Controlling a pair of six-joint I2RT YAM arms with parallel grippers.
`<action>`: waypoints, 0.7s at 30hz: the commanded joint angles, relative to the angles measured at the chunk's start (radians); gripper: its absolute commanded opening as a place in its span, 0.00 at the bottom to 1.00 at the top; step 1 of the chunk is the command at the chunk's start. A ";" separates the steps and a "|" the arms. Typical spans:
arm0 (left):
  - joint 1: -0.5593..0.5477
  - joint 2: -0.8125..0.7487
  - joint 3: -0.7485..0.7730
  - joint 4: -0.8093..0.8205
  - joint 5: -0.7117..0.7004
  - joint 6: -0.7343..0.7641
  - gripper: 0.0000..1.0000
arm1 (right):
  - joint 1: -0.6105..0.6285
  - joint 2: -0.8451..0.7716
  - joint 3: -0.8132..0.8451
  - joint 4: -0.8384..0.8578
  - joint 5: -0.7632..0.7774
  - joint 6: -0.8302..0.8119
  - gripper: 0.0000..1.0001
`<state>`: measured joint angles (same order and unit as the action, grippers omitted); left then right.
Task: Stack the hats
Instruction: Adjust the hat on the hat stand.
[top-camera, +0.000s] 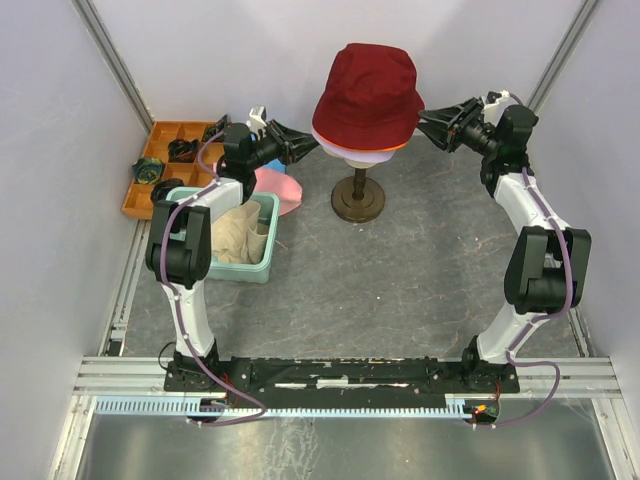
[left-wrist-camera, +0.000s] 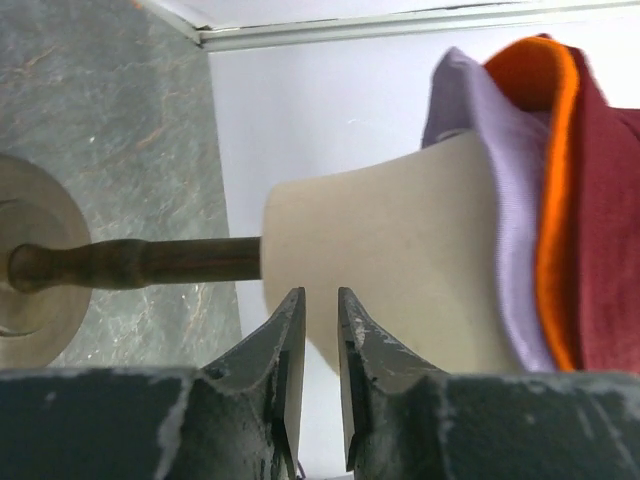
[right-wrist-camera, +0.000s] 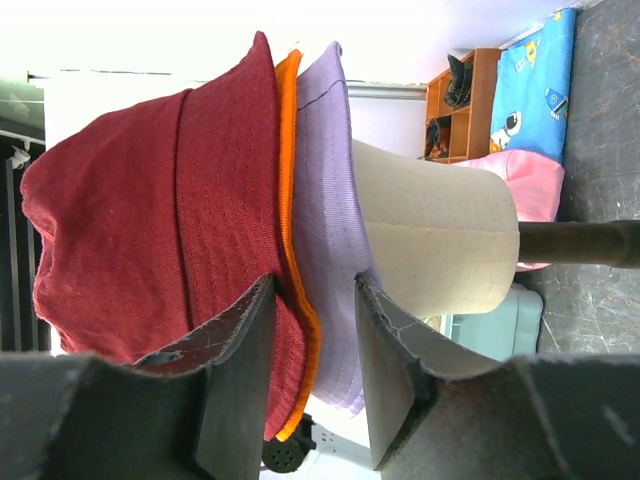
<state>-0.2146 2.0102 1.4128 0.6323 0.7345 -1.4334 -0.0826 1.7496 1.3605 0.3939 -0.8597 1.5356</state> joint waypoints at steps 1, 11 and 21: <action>-0.001 -0.018 0.010 -0.036 0.034 0.056 0.27 | 0.003 -0.018 0.067 -0.010 -0.005 -0.025 0.46; 0.062 -0.127 -0.026 -0.153 -0.004 0.158 0.31 | -0.004 -0.065 0.092 -0.130 0.002 -0.115 0.64; 0.132 -0.342 -0.028 -0.591 -0.129 0.466 0.35 | -0.040 -0.110 0.000 -0.261 0.032 -0.254 0.76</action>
<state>-0.0978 1.7908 1.3750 0.2424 0.6739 -1.1664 -0.1009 1.6997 1.3975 0.1684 -0.8459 1.3605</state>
